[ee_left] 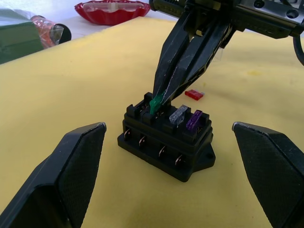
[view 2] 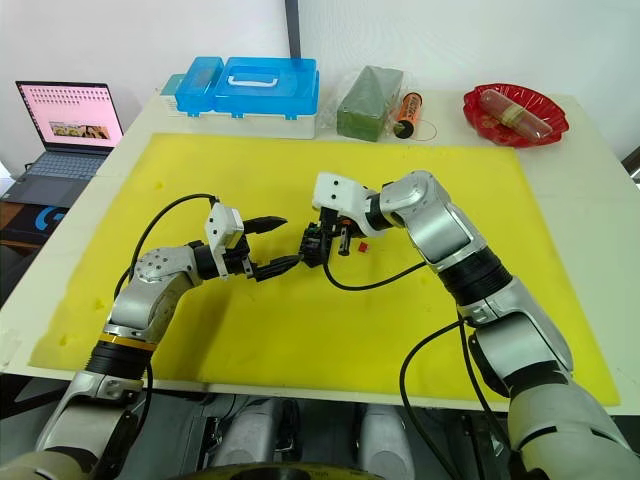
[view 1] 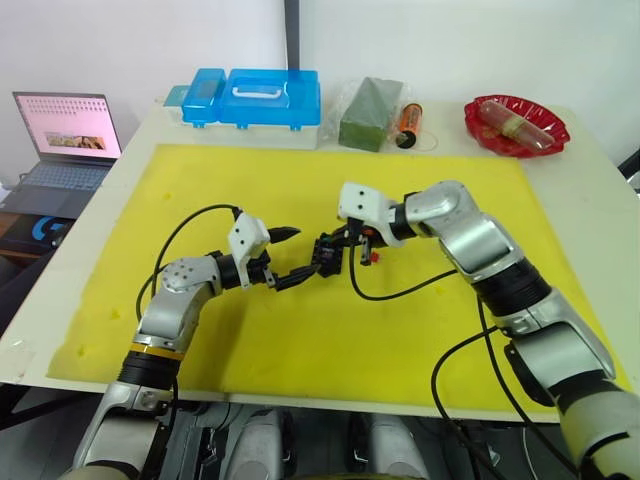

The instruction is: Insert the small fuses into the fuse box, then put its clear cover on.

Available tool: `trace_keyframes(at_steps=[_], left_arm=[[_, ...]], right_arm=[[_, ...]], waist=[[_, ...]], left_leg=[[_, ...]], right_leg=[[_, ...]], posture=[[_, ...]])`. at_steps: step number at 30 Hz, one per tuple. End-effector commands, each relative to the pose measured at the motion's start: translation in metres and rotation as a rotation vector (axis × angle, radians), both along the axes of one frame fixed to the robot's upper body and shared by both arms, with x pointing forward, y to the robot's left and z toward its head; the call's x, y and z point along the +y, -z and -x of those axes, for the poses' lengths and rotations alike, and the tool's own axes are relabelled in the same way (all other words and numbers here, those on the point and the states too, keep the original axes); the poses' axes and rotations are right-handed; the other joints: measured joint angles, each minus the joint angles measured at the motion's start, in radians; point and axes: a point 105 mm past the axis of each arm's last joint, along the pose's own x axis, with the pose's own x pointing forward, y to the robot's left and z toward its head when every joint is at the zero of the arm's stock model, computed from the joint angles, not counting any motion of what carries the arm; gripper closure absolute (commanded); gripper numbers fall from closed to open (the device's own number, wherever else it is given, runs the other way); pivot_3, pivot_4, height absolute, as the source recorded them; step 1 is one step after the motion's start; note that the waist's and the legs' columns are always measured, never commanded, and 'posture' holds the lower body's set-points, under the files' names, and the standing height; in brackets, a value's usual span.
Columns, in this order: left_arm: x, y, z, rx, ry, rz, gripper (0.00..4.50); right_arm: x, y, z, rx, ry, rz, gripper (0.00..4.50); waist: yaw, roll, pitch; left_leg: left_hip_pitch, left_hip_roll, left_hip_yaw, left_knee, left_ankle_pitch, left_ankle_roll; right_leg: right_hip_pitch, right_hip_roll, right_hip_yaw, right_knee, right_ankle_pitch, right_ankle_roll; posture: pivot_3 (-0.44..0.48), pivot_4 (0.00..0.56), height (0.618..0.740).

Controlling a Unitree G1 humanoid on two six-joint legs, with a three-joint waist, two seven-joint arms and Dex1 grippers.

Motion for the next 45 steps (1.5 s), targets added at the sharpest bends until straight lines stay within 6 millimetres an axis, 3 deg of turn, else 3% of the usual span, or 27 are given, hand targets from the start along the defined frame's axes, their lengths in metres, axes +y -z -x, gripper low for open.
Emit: trace_keyframes(at_steps=[1, 7, 10, 14, 28, 31, 35, 45], left_arm=[[0.000, -0.009, 0.001, -0.038, 0.008, 0.005, 0.00], [-0.001, -0.009, 0.001, -0.039, 0.010, 0.005, 0.00], [-0.002, -0.010, 0.001, -0.039, 0.013, 0.007, 0.00], [-0.003, -0.009, 0.002, -0.039, 0.015, 0.007, 0.00], [-0.003, -0.010, 0.002, -0.042, 0.017, 0.011, 0.00], [-0.004, -0.009, 0.002, -0.042, 0.018, 0.011, 0.00], [-0.004, -0.009, 0.002, -0.041, 0.021, 0.013, 0.00], [-0.006, -0.011, 0.003, -0.046, 0.030, 0.009, 0.00]], right_arm=[[0.002, -0.007, 0.001, -0.015, -0.013, -0.017, 4.46], [0.001, -0.003, 0.000, -0.005, -0.007, -0.012, 4.46], [0.000, -0.004, -0.001, -0.015, -0.004, -0.009, 3.80], [0.000, -0.008, -0.004, -0.035, 0.006, -0.019, 2.51], [0.001, -0.036, 0.001, -0.042, 0.011, -0.122, 2.51], [-0.001, -0.034, 0.000, -0.035, 0.022, -0.133, 3.09], [-0.002, -0.028, 0.001, -0.029, 0.031, -0.130, 4.49], [-0.004, -0.012, 0.002, 0.000, 0.057, -0.126, 4.49]], waist=[[0.000, 0.000, 0.000], [0.000, 0.000, 0.000], [0.000, 0.000, 0.000], [0.000, 0.000, 0.000], [0.000, 0.000, 0.000], [0.000, 0.000, 0.000], [0.000, 0.000, 0.000], [0.000, 0.000, 0.000]], left_leg=[[0.000, 0.000, 0.000, 0.000, 0.000, 0.000], [0.000, 0.000, 0.000, 0.000, 0.000, 0.000], [0.000, 0.000, 0.000, 0.000, 0.000, 0.000], [0.000, 0.000, 0.000, 0.000, 0.000, 0.000], [0.000, 0.000, 0.000, 0.000, 0.000, 0.000], [0.000, 0.000, 0.000, 0.000, 0.000, 0.000], [0.000, 0.000, 0.000, 0.000, 0.000, 0.000], [0.000, 0.000, 0.000, 0.000, 0.000, 0.000]], right_leg=[[0.000, 0.000, 0.000, 0.000, 0.000, 0.000], [0.000, 0.000, 0.000, 0.000, 0.000, 0.000], [0.000, 0.000, 0.000, 0.000, 0.000, 0.000], [0.000, 0.000, 0.000, 0.000, 0.000, 0.000], [0.000, 0.000, 0.000, 0.000, 0.000, 0.000], [0.000, 0.000, 0.000, 0.000, 0.000, 0.000], [0.000, 0.000, 0.000, 0.000, 0.000, 0.000], [0.000, 0.000, 0.000, 0.000, 0.000, 0.000]], posture=[[0.000, 0.150, 0.740], [0.000, 0.150, 0.740], [0.000, 0.150, 0.740], [0.000, 0.150, 0.740], [0.000, 0.150, 0.740], [0.000, 0.150, 0.740], [0.000, 0.150, 0.740], [0.000, 0.150, 0.740]])
